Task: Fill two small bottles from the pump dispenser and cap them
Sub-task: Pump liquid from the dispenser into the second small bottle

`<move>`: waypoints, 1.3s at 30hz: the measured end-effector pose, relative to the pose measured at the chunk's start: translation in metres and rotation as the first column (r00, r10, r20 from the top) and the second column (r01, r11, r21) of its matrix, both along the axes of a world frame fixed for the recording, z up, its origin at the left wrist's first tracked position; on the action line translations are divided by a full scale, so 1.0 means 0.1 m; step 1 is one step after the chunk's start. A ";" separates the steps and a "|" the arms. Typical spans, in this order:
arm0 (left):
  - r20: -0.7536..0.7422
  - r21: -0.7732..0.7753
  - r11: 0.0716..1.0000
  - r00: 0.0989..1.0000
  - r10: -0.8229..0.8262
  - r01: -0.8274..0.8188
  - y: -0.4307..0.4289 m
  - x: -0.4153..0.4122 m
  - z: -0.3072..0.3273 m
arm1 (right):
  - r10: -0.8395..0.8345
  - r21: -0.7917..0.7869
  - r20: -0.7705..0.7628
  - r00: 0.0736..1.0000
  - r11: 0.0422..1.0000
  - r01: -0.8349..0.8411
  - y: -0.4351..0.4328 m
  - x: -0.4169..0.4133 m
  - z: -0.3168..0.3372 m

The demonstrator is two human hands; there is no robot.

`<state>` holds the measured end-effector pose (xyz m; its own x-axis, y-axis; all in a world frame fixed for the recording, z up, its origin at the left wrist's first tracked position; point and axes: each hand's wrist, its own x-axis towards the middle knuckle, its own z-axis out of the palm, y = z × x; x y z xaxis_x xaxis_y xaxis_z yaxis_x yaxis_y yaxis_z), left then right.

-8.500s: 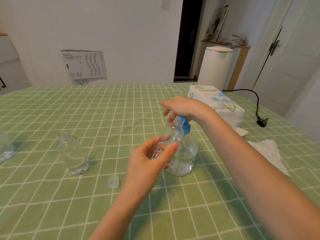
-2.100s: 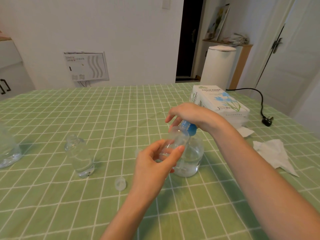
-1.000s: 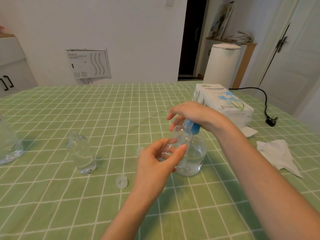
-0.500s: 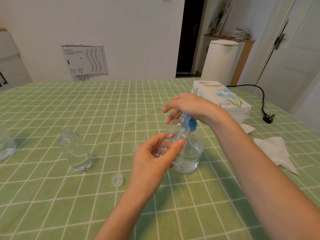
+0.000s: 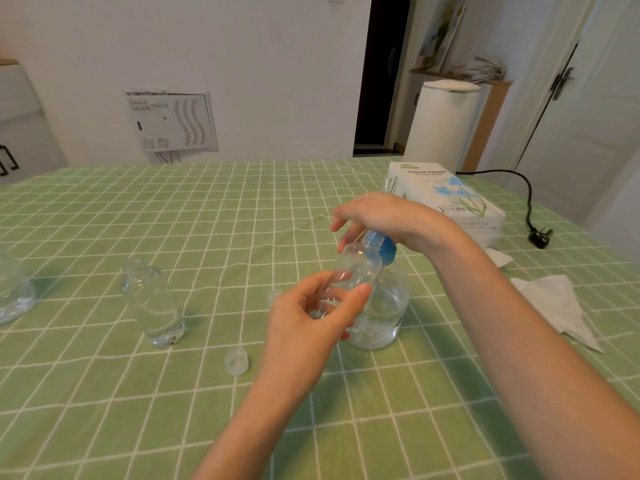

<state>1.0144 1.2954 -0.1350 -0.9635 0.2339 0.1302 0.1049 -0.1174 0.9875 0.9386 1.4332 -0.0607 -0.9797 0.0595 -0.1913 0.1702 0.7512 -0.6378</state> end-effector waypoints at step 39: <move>-0.002 0.010 1.000 1.000 0.012 -0.012 0.01 -0.01 -0.01 | 0.016 -0.056 -0.051 0.999 0.998 -0.019 0.01 -0.02 -0.02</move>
